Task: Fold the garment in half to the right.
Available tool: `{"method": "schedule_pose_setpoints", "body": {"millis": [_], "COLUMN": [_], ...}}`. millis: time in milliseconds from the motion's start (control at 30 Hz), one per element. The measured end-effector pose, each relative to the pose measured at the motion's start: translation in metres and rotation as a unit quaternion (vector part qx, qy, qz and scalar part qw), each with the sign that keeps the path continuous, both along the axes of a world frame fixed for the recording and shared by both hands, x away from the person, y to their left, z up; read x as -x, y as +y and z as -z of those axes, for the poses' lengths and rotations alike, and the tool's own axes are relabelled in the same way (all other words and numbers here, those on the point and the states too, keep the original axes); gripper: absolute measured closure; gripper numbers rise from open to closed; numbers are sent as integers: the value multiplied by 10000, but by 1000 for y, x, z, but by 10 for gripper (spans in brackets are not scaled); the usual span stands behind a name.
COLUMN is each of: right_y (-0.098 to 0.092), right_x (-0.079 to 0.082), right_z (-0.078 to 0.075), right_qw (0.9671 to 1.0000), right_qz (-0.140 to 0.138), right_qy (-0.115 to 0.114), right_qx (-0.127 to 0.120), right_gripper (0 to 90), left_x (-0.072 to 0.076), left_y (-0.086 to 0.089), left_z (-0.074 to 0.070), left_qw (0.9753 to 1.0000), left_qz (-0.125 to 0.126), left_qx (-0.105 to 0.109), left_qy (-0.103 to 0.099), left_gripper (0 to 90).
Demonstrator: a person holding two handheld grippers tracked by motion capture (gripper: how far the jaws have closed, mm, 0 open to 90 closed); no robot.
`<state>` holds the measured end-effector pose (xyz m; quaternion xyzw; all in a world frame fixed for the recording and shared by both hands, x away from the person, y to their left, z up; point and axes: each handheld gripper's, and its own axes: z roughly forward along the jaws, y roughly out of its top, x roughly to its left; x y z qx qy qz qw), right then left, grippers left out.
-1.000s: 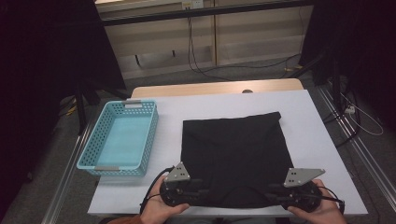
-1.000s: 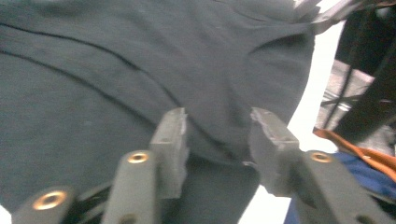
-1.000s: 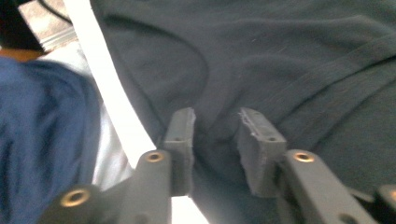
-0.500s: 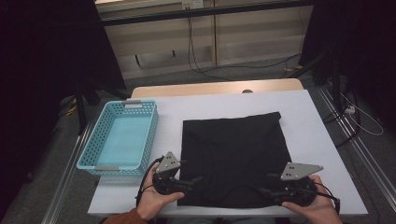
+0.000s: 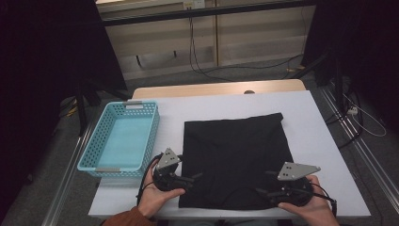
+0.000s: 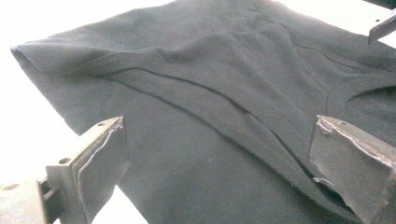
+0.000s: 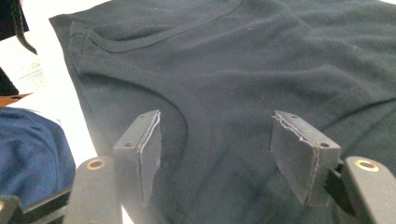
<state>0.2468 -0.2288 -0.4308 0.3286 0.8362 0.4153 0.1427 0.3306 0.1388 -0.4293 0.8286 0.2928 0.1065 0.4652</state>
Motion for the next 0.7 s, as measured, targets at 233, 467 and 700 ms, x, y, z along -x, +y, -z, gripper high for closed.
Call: {"method": "schedule_pose_setpoints", "body": {"millis": [233,467,700], "right_y": [19,37,58], "right_x": [-10,-13,-18], "right_z": [-1,-3,-1], "right_qw": [9999,9994,9986], "right_qz": [-71,-190,-368], "right_qy": [-17,-40,16], "right_qx": [-118,-288,-368], "right_gripper": [298,287,289], "left_x": [-6,-14,-31], "left_y": [1,-1,-8], "left_z": [-2,-4,-5], "left_qw": [9999,9999,9996], "left_qz": [117,-5,-69], "left_qx": [79,18,-163], "left_qy": [-43,-131,-224], "left_gripper": [49,48,83]}}
